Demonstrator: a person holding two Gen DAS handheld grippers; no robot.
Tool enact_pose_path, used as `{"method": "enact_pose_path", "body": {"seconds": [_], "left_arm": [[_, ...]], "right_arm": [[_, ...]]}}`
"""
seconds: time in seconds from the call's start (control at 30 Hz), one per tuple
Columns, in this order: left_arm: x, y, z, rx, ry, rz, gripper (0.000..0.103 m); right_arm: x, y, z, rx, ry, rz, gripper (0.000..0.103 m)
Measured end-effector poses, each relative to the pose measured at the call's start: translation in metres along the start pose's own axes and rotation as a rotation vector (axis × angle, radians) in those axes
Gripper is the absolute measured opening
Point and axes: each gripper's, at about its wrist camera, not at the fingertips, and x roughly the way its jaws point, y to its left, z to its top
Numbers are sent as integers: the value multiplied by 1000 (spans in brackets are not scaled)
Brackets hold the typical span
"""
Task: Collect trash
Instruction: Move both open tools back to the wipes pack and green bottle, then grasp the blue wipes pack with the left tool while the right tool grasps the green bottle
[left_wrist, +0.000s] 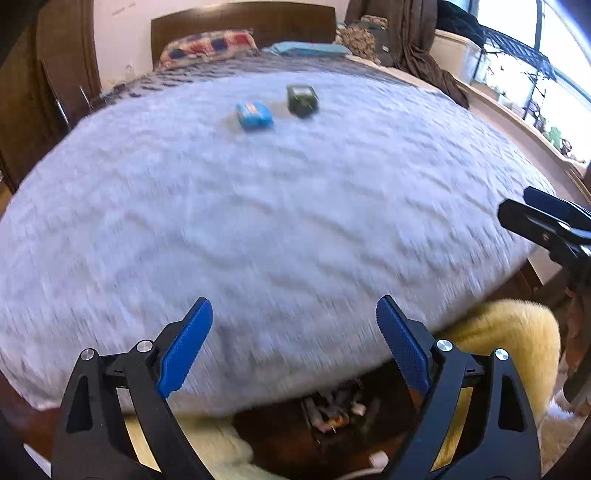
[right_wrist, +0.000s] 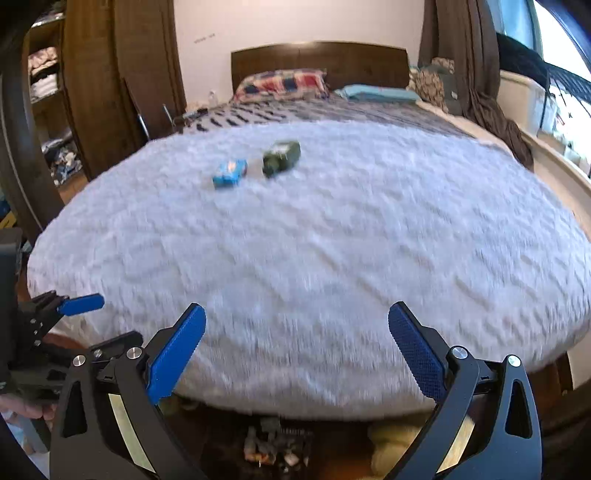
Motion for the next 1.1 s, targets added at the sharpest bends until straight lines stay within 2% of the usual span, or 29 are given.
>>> {"method": "enact_pose_path", "body": {"seconds": [0.1, 0.17, 0.37, 0.47, 0.57, 0.77, 0.87, 1.03, 1.1], "left_arm": [[10, 10, 28, -2, -31, 55, 86], [18, 20, 44, -3, -52, 90, 86], [51, 36, 94, -30, -80, 124, 86], [72, 42, 116, -47, -77, 95, 86], [93, 49, 134, -63, -60, 92, 86], [132, 57, 166, -84, -26, 89, 86], [148, 59, 177, -96, -12, 90, 86], [168, 62, 189, -106, 3, 86, 86], [177, 62, 194, -110, 13, 84, 86]], "right_arm": [[16, -4, 23, 9, -34, -24, 99], [36, -8, 41, 47, -43, -9, 99], [88, -6, 88, 78, -59, -10, 99], [117, -8, 115, 132, -42, 8, 99], [143, -2, 138, 114, -27, -9, 99], [205, 4, 176, 137, 53, -32, 99], [244, 8, 189, 148, 121, -31, 99], [284, 8, 195, 173, 202, -43, 98], [297, 5, 194, 181, 232, -63, 92]]}}
